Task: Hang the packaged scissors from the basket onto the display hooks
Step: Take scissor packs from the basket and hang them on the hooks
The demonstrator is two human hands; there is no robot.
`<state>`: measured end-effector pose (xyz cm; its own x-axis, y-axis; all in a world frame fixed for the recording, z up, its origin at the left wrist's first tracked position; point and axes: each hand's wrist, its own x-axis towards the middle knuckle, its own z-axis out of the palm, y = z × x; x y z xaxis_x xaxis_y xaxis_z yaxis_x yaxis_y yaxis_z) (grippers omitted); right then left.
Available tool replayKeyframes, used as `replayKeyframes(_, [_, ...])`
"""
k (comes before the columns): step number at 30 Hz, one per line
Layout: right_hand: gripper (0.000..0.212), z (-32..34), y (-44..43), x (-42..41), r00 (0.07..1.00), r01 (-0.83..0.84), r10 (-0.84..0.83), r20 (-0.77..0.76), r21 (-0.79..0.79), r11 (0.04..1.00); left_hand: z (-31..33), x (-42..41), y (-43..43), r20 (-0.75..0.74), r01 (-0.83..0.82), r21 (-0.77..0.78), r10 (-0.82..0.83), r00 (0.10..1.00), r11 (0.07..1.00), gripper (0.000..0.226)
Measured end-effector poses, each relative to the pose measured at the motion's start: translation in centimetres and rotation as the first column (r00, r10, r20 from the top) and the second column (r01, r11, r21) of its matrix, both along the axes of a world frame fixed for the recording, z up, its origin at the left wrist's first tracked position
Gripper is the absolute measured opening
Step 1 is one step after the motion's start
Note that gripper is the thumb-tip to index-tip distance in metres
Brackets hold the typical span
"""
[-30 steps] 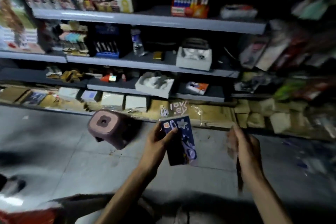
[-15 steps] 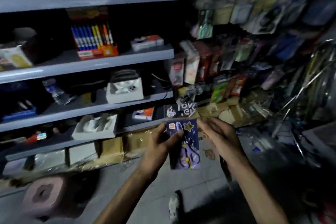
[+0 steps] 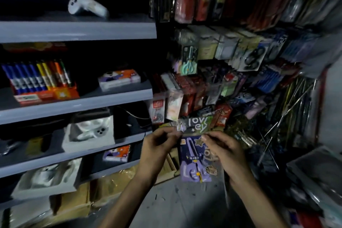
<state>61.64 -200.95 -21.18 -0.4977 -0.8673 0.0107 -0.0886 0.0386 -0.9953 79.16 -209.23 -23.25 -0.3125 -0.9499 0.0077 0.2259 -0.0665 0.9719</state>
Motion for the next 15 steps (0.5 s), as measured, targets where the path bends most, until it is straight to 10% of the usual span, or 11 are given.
replayKeyframes(15, [0.009,0.7,-13.2,-10.6,0.997,-0.064,0.060,-0.045,-0.105,0.992,2.1,-11.1,-11.7,0.110,-0.089,-0.129,0.103,0.989,0.988,0.006])
